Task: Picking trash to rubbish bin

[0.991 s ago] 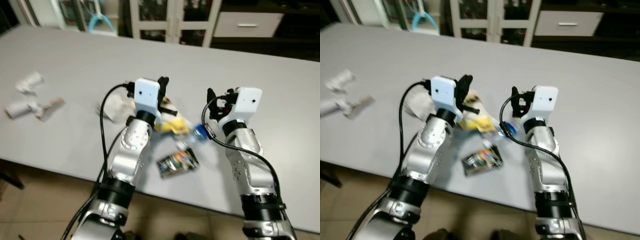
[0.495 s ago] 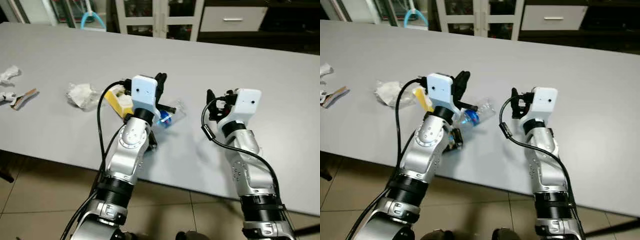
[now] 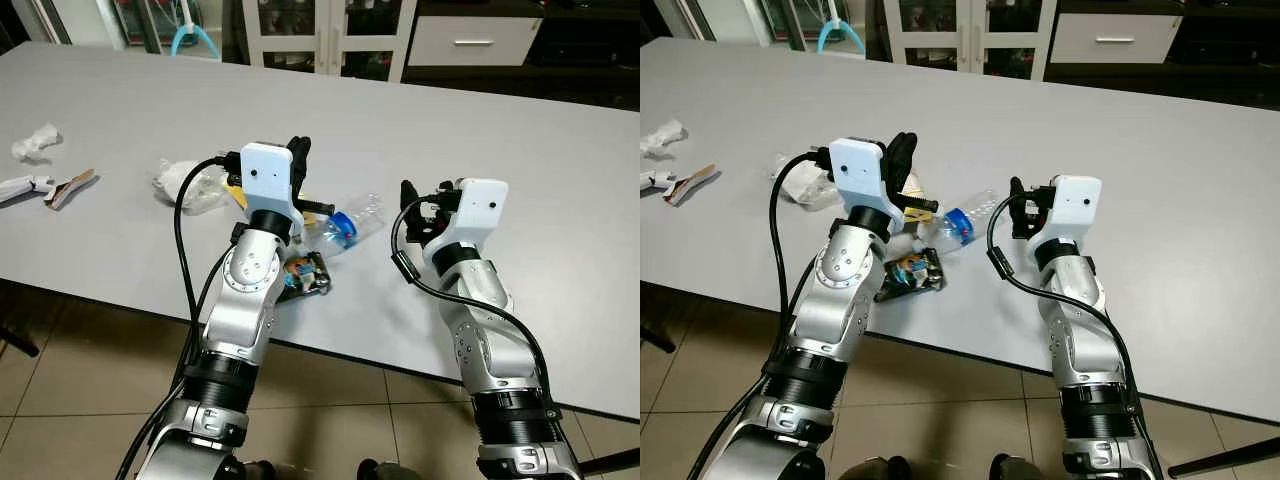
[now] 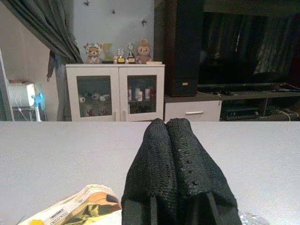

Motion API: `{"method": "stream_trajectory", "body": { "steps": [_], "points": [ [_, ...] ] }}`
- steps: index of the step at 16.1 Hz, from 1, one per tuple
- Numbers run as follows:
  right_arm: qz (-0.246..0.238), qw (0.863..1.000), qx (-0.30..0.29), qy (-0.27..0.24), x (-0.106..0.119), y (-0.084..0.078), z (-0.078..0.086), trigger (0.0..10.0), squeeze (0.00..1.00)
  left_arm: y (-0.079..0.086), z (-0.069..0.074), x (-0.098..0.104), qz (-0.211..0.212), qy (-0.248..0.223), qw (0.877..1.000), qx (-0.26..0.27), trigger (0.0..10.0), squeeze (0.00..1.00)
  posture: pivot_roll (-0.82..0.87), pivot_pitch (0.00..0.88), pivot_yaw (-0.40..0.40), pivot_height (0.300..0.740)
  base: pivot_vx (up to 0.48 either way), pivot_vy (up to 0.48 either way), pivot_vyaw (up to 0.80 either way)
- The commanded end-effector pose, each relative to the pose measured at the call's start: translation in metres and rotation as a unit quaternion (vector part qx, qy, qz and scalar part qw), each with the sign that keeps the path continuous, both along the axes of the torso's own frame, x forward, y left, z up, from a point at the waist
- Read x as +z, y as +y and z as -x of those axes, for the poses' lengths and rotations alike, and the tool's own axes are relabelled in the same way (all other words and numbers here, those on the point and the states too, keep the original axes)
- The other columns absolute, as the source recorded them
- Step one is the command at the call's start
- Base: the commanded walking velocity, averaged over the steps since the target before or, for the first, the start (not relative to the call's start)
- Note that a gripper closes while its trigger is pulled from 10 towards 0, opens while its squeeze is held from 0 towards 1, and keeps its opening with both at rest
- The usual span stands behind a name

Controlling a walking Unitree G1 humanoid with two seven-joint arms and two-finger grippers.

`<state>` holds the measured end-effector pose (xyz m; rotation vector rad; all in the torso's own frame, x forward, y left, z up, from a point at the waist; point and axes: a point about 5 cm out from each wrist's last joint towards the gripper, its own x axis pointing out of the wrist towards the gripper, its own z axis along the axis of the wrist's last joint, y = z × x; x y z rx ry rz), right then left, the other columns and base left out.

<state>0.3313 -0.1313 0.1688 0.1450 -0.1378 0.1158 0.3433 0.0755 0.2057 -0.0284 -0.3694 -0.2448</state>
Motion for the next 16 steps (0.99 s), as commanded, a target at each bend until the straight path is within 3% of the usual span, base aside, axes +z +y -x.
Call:
{"method": "stream_trajectory", "body": {
  "steps": [1,2,3,4,16],
  "points": [
    [-0.001,1.0,-0.002,0.001,-0.0006,-0.0008,0.0015,10.0,0.0,-0.0003,0.0021,0.0024,-0.001,-0.002,1.0,0.006,10.0,0.0,-0.11,0.145,0.024,0.74,0.0,0.0,0.0],
    [-0.001,1.0,-0.002,0.001,-0.0006,-0.0007,0.0015,10.0,0.0,-0.0004,0.0022,0.0026,-0.001,-0.002,1.0,0.006,10.0,0.0,-0.11,0.145,0.024,0.74,0.0,0.0,0.0],
    [-0.001,1.0,-0.002,0.001,-0.0008,-0.0006,0.0016,10.0,0.0,-0.0004,0.0022,0.0021,-0.002,0.001,1.0,0.007,10.0,0.19,-0.11,0.146,0.025,0.74,0.0,0.0,0.0],
    [-0.002,1.0,-0.001,0.001,-0.0009,-0.0002,0.0016,10.0,0.0,-0.0003,0.002,0.0013,-0.002,0.005,1.0,0.006,10.0,1.0,-0.11,0.148,0.025,0.74,0.0,0.0,0.0],
    [-0.001,1.0,0.007,0.003,-0.002,0.0024,0.0011,10.0,0.0,-0.0013,0.0036,0.008,-0.011,0.001,1.0,-0.002,10.0,1.0,-0.1,0.147,0.03,0.74,0.0,0.0,0.0]
  ]
}}
